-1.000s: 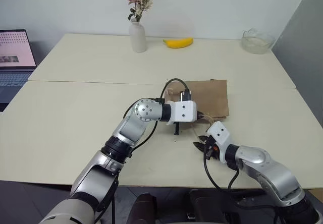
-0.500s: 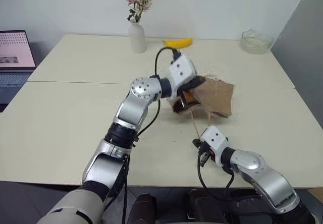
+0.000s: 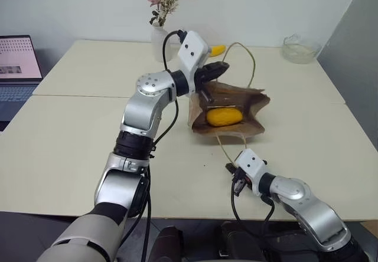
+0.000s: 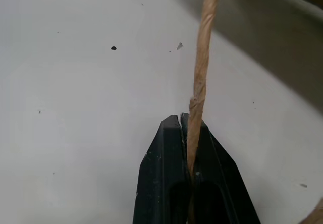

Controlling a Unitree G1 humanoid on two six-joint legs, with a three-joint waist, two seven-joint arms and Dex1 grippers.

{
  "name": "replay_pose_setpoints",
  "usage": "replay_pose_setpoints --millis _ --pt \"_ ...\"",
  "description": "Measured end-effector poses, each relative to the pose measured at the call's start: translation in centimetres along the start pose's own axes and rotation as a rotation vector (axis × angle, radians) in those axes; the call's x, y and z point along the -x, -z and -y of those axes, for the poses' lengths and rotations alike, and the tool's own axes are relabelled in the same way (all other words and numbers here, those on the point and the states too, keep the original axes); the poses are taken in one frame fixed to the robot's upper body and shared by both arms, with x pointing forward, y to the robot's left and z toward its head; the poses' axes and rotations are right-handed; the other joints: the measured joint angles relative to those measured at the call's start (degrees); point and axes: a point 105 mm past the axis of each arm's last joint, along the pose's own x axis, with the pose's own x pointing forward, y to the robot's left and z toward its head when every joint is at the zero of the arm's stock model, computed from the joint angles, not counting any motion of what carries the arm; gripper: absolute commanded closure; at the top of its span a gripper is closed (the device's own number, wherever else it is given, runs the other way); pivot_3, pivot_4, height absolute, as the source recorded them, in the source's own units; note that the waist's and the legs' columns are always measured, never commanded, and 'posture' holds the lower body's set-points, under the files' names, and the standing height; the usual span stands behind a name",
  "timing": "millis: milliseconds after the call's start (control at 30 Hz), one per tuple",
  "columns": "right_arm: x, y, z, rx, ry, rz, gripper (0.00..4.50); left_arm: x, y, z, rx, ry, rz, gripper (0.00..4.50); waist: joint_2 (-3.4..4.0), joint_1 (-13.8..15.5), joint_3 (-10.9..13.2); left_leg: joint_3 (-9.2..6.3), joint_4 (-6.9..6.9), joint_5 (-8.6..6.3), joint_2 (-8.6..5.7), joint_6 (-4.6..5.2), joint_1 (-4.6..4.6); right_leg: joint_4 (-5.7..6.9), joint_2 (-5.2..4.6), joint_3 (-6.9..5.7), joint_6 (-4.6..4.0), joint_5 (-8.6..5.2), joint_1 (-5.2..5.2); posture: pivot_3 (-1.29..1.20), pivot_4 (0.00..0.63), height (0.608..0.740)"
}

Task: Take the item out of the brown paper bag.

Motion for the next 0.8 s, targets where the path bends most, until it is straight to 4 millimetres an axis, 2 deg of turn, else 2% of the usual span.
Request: replay_pose_setpoints --millis 33,133,267,400,500,567,633,767,800 --pt "0.2 0.0 0.1 -0.012 -0.003 -0.003 3.86 0.2 0.4 0.5 0.01 0.02 -0.009 4.5 0.0 0.0 0.0 0.0 0.0 0.0 0.0 0.0 0.0 0.01 0.0 0.0 0.0 0.0 -0.01 0.0 0.15 0.74" --pt "1.3 -0.6 0.1 -0.027 -0.047 -0.002 2.83 0.6 1.2 2.0 0.055 0.07 -0.026 4.5 0.01 0.0 0.0 -0.01 0.01 0.0 -0.02 0.0 -0.03 0.01 -0.02 -0.01 0.0 0.0 -0.02 0.0 0.15 0.74" --pt "4.1 -2.9 -0.2 0.018 -0.134 0.054 1.39 0.6 0.5 3.1 0.063 0.109 -0.008 4.5 0.01 0.1 0.0 -0.05 0.01 0.0 -0.03 0.0 -0.05 -0.03 -0.02 -0.05 0.0 0.0 -0.01 0.0 0.15 0.74" --pt "6.7 -4.2 -1.4 0.004 -0.273 0.084 1.39 0.5 0.5 3.5 0.063 0.124 -0.017 4.5 0.0 0.1 0.0 -0.04 0.01 0.0 -0.03 0.01 -0.03 -0.02 -0.01 -0.03 0.0 0.0 0.0 0.0 0.15 0.74" --pt "7.3 -6.6 -1.3 -0.007 -0.304 0.178 1.39 0.5 0.6 3.6 0.068 0.132 -0.017 4.5 -0.02 -0.2 0.0 -0.02 0.01 0.0 -0.01 0.01 0.02 0.02 0.01 0.0 0.0 0.01 0.0 0.0 0.15 0.74" --pt "6.8 -8.4 -0.8 -0.021 -0.276 0.255 1.39 0.5 0.5 3.8 0.069 0.145 -0.016 4.5 -0.02 -0.4 0.0 -0.06 0.0 0.0 -0.01 0.01 0.04 0.05 0.01 -0.03 0.0 0.01 0.01 0.0 0.15 0.74" --pt "5.4 -9.4 0.1 -0.068 -0.228 0.294 1.39 0.5 0.5 3.8 0.063 0.152 -0.014 4.5 -0.01 -0.6 0.0 -0.05 0.0 0.0 -0.01 0.01 0.03 0.05 0.02 -0.02 0.0 0.01 0.0 0.0 0.15 0.74" --pt "2.4 -9.0 2.0 -0.114 -0.135 0.23 1.39 0.6 0.8 3.4 0.052 0.145 -0.018 4.5 -0.01 -0.9 0.0 -0.03 0.0 0.0 -0.02 0.01 -0.09 -0.03 -0.01 -0.01 -0.01 0.0 -0.06 0.0 0.15 0.74" --pt "1.5 -9.0 2.7 -0.128 -0.094 0.221 1.01 0.7 0.9 3.3 0.052 0.144 -0.021 4.5 -0.01 -0.9 0.0 -0.02 0.0 0.0 -0.04 0.01 -0.11 -0.02 -0.02 0.01 -0.01 0.0 -0.08 0.0 0.15 0.74"
